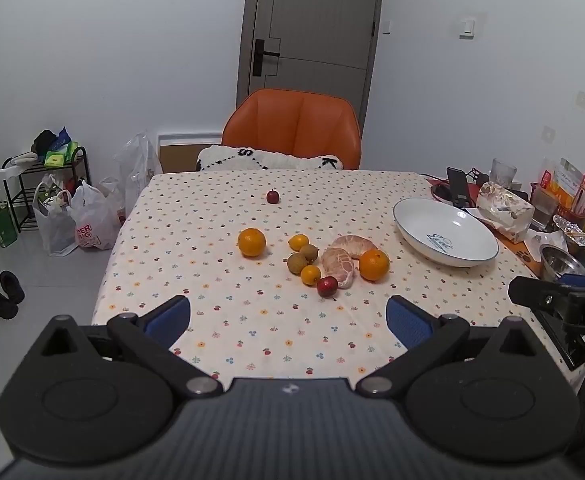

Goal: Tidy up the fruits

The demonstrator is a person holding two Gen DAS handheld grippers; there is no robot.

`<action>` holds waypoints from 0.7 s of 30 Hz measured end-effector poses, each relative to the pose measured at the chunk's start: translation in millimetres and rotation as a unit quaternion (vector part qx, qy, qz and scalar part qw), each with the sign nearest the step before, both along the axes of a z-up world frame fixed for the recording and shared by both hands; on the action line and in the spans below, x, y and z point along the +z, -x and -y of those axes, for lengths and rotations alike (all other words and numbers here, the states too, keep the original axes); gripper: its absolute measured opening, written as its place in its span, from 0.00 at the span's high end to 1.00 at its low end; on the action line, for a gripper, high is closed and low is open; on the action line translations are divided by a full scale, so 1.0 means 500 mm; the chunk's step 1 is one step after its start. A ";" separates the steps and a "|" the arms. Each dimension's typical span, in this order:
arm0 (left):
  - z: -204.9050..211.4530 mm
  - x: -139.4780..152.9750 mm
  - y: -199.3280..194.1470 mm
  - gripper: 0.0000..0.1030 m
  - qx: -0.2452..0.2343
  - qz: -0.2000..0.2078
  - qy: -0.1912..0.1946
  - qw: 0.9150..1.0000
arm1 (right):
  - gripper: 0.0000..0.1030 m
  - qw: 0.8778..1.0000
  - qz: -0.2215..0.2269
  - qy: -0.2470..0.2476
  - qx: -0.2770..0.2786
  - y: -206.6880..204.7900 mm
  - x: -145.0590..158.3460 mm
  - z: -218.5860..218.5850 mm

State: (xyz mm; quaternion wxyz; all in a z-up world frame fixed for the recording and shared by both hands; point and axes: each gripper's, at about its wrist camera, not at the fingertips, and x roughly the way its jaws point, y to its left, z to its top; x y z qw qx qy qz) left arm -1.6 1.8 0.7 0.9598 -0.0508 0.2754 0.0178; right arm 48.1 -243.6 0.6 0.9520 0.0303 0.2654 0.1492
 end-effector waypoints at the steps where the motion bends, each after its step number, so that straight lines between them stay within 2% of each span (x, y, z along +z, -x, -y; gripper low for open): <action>1: -0.003 0.000 -0.001 0.00 0.000 0.000 0.000 1.000 | 0.00 1.000 0.000 0.000 0.000 0.000 -0.001 0.000; 21: -0.002 0.000 -0.005 0.00 0.000 0.000 -0.003 1.000 | 0.00 1.000 -0.003 0.003 0.007 -0.003 -0.007 0.002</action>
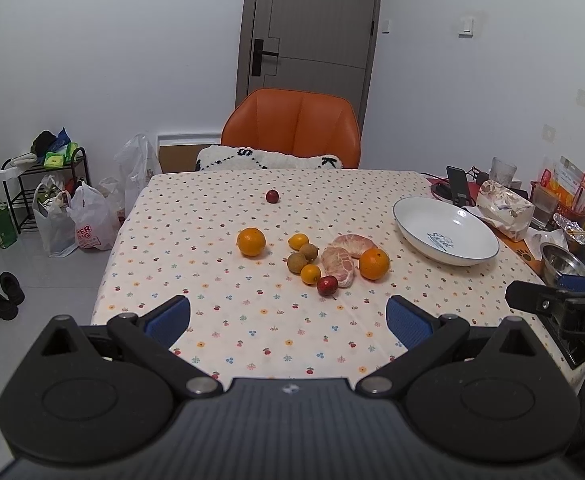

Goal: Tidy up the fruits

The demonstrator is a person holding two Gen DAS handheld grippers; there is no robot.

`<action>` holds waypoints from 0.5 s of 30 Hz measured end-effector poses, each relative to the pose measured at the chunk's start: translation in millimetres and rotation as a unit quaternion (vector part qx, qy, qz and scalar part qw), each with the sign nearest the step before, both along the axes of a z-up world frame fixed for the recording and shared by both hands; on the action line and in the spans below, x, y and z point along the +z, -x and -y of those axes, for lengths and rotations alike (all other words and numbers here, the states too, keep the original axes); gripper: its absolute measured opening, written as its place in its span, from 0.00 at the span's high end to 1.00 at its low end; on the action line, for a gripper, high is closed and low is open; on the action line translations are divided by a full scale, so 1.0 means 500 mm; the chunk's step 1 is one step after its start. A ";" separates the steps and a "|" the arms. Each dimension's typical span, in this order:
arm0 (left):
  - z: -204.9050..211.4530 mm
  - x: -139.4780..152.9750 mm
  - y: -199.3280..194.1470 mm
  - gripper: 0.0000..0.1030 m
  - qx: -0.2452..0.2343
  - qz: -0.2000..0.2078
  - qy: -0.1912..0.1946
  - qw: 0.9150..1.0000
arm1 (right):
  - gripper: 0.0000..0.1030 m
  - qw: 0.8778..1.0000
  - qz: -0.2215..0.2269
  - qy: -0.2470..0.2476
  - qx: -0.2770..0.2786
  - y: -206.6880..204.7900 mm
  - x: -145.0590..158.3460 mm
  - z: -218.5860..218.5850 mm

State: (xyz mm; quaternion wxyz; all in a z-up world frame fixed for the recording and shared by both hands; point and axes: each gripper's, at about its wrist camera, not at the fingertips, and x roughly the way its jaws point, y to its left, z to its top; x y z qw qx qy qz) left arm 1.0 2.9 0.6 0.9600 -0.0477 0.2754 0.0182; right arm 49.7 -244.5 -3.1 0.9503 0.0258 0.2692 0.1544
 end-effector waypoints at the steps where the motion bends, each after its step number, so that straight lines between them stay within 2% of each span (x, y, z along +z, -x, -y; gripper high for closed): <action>1: 0.000 0.000 0.000 0.00 0.000 0.000 0.000 1.000 | 0.00 1.000 0.000 0.001 0.001 0.000 0.001 0.000; 15: 0.004 0.002 0.000 0.00 -0.001 0.002 -0.002 1.000 | 0.00 1.000 0.006 0.006 0.013 0.006 0.004 -0.005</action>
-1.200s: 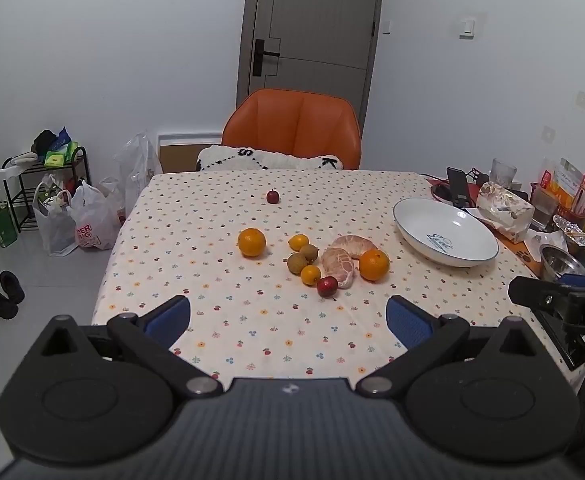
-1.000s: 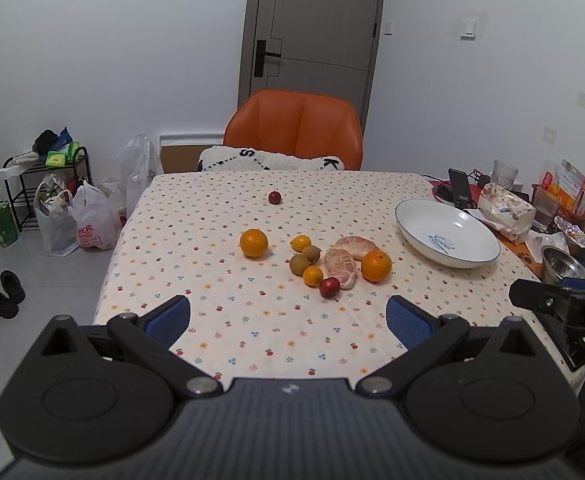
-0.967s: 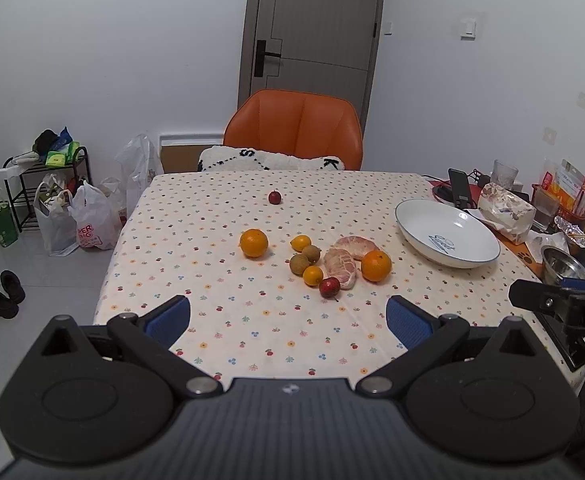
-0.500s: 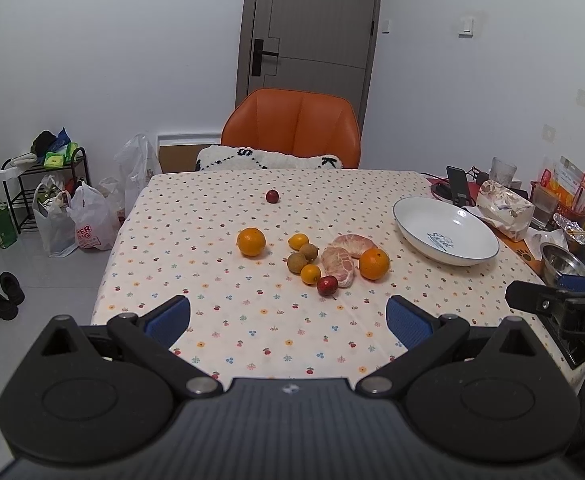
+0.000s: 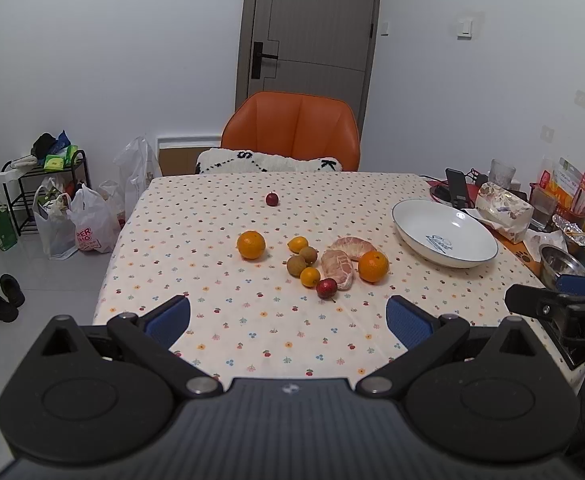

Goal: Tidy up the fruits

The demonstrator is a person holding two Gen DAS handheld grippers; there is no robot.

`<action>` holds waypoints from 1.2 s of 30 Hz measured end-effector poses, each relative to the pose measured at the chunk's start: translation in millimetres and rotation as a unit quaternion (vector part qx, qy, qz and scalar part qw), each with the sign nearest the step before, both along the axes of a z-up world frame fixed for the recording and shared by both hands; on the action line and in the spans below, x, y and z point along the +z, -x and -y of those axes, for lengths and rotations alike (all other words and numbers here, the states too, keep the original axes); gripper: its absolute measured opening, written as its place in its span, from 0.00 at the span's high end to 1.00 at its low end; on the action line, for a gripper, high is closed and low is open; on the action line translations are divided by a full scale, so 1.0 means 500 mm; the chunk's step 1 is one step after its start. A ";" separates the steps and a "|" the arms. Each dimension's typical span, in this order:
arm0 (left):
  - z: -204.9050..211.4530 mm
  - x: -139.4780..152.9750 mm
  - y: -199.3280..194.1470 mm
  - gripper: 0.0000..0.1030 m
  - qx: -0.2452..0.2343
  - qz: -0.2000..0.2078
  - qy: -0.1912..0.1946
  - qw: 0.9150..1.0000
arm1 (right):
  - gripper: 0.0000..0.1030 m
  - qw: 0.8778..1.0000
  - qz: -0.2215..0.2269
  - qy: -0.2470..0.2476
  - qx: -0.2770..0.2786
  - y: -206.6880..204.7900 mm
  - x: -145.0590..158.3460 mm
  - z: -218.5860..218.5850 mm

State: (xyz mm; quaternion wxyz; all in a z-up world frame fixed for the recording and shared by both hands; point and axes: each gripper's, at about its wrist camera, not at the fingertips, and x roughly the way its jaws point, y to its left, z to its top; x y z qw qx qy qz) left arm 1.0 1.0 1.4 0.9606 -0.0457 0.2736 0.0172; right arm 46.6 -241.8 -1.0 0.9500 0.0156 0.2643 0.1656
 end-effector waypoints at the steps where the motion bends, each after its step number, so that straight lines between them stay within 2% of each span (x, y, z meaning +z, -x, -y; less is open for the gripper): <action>1: 0.000 0.000 0.000 0.00 0.000 0.000 0.000 1.000 | 0.00 1.000 -0.001 -0.002 0.002 -0.001 0.000 0.001; 36: -0.014 0.006 0.000 0.00 0.004 0.001 0.005 1.000 | 0.00 1.000 -0.004 0.000 0.003 -0.027 -0.006 0.002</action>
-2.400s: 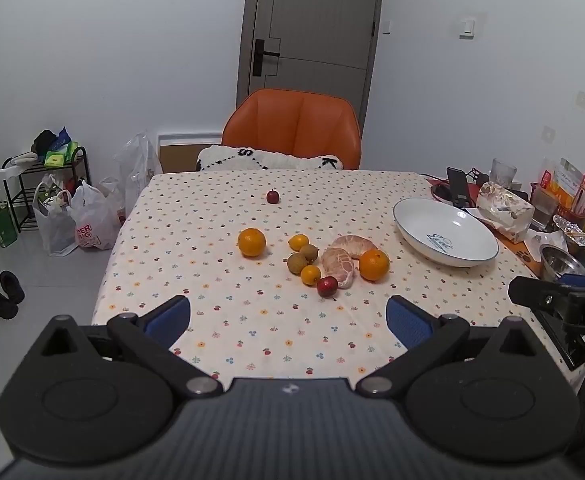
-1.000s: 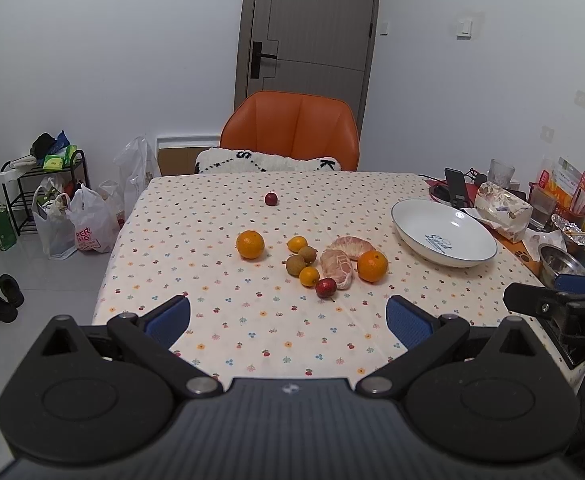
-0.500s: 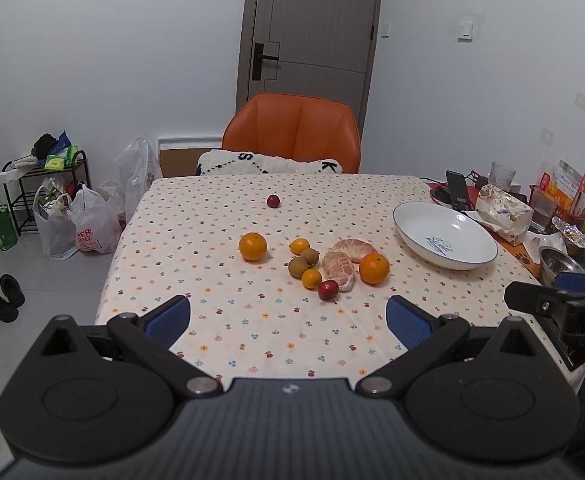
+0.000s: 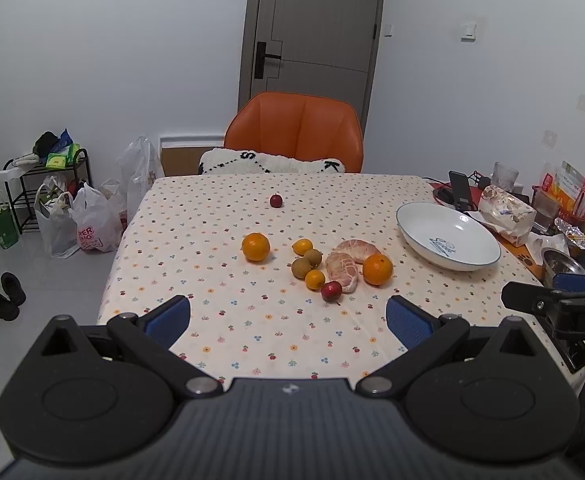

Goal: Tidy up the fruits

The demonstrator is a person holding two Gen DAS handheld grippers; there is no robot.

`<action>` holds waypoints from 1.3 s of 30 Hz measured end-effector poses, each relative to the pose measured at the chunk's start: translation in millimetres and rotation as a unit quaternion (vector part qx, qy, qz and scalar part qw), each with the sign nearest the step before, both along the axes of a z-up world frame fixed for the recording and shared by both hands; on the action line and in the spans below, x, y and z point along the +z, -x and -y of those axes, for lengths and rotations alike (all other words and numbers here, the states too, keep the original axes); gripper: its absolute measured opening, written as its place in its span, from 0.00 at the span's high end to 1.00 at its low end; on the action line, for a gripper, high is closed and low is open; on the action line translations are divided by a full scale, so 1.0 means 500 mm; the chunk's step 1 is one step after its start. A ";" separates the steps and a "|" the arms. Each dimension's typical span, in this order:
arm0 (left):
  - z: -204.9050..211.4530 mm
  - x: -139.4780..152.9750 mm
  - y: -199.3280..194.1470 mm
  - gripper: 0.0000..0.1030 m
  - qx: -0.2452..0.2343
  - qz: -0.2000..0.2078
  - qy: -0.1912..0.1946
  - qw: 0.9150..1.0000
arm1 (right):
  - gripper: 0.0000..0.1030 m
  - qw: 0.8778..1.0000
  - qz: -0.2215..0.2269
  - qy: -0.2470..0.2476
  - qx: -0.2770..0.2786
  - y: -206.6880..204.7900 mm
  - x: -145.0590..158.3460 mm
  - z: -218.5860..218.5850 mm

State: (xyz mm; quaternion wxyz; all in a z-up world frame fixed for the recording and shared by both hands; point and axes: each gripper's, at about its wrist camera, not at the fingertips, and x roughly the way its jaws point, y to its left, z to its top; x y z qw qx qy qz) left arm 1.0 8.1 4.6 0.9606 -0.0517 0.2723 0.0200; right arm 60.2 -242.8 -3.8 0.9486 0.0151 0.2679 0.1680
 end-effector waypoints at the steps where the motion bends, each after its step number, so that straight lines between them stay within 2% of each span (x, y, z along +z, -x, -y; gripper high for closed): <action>1: -0.001 -0.001 -0.003 0.00 0.001 0.000 0.001 1.000 | 0.00 1.000 -0.001 -0.001 0.001 -0.004 -0.003 0.000; 6: -0.008 -0.013 -0.028 0.00 0.009 -0.007 0.008 1.000 | 0.00 1.000 -0.010 -0.002 0.005 -0.026 -0.015 0.000; 16: 0.005 -0.021 -0.072 0.00 0.004 0.013 -0.001 1.000 | 0.00 0.999 -0.019 -0.012 0.028 -0.069 -0.030 0.009; 31: 0.019 -0.069 -0.151 0.02 0.000 0.011 0.015 1.000 | 0.01 0.997 -0.033 -0.043 0.047 -0.149 -0.073 0.025; 34: 0.021 -0.077 -0.167 0.03 -0.001 0.011 0.019 1.000 | 0.06 0.996 -0.041 -0.055 0.051 -0.166 -0.082 0.028; 39: 0.027 -0.095 -0.195 0.10 -0.006 0.003 0.024 1.000 | 0.17 0.995 -0.051 -0.064 0.060 -0.194 -0.097 0.025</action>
